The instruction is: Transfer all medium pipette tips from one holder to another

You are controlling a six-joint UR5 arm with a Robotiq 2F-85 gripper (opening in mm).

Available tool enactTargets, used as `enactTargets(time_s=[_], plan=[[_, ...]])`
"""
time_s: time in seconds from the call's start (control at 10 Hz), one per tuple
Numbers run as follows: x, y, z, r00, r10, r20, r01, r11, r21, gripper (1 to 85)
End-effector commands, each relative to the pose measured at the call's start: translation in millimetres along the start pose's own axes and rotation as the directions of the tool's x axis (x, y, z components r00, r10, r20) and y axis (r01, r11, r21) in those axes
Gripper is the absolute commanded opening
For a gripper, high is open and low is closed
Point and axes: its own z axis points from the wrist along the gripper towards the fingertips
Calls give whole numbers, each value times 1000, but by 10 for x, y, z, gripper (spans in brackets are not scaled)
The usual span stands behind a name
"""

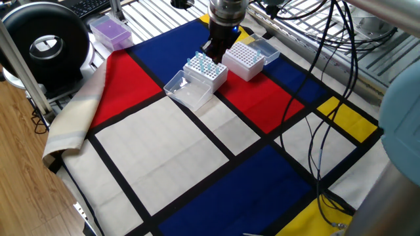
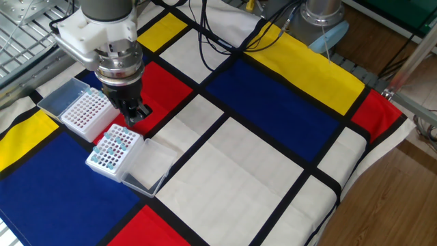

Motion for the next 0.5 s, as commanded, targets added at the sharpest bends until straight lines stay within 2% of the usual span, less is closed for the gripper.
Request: enactTargets(time_s=[0.0,0.2,0.4], plan=[[44,-73,27,1000,-12,-18,12,1000,2,167],[96,-104,28,999,-22,-43,22,1000,7,207],[129,-146,45,998,-14,-63,16,1000,20,210]])
